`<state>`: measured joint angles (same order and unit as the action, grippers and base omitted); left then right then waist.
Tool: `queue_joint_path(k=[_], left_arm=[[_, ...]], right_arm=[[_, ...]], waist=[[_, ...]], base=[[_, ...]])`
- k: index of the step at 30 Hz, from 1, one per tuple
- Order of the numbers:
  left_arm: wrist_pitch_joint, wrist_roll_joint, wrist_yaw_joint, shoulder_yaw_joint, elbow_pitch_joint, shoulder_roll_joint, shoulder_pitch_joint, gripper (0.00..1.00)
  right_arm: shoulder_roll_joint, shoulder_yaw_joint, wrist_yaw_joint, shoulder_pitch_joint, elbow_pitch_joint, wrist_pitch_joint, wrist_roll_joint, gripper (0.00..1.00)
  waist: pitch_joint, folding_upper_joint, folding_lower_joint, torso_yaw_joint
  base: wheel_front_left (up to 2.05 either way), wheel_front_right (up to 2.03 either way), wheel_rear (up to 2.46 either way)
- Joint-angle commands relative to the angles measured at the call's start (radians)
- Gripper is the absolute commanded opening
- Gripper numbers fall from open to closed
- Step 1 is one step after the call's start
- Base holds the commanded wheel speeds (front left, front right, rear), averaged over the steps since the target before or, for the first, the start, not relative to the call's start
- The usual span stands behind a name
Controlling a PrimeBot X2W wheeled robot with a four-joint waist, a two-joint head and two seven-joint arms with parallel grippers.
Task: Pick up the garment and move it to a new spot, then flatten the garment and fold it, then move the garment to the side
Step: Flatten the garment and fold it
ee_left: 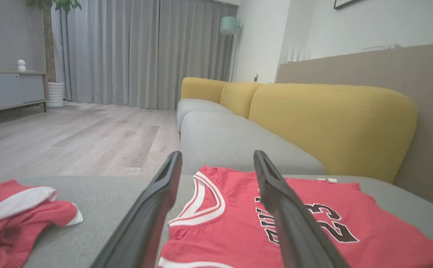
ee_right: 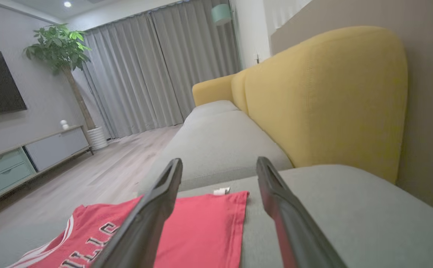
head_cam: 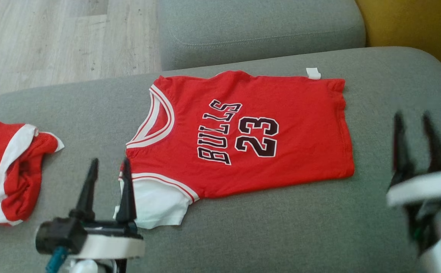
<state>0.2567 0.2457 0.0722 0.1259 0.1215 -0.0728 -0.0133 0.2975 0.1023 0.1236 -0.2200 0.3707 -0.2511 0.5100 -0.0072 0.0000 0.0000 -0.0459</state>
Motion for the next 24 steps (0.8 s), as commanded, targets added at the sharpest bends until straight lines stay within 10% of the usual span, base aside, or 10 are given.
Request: queue_joint_path(k=[1, 8, 24], left_arm=[[0.005, -0.02, 0.011, -0.039, -0.023, 0.004, -0.02, 1.0], [0.005, -0.048, 0.033, -0.05, 0.003, 0.02, 0.012, 1.0], [0.005, -0.027, 0.047, -0.03, 0.029, 0.022, -0.017, 1.0]], right_arm=[[-0.054, -0.026, 0.007, 0.048, -0.081, -0.01, -0.082, 1.0], [-0.218, -0.106, 0.007, 0.198, -0.173, -0.011, -0.276, 1.0], [-0.247, -0.167, 0.007, 0.19, 0.049, -0.011, -0.226, 1.0]], waist=[[0.003, 0.0, 0.0, 0.0], [0.017, 0.0, 0.0, 0.007], [0.054, 0.0, 0.0, 0.042]], base=[[0.0, 0.0, 0.0], [0.0, 0.0, 0.0], [0.0, 0.0, 0.0]])
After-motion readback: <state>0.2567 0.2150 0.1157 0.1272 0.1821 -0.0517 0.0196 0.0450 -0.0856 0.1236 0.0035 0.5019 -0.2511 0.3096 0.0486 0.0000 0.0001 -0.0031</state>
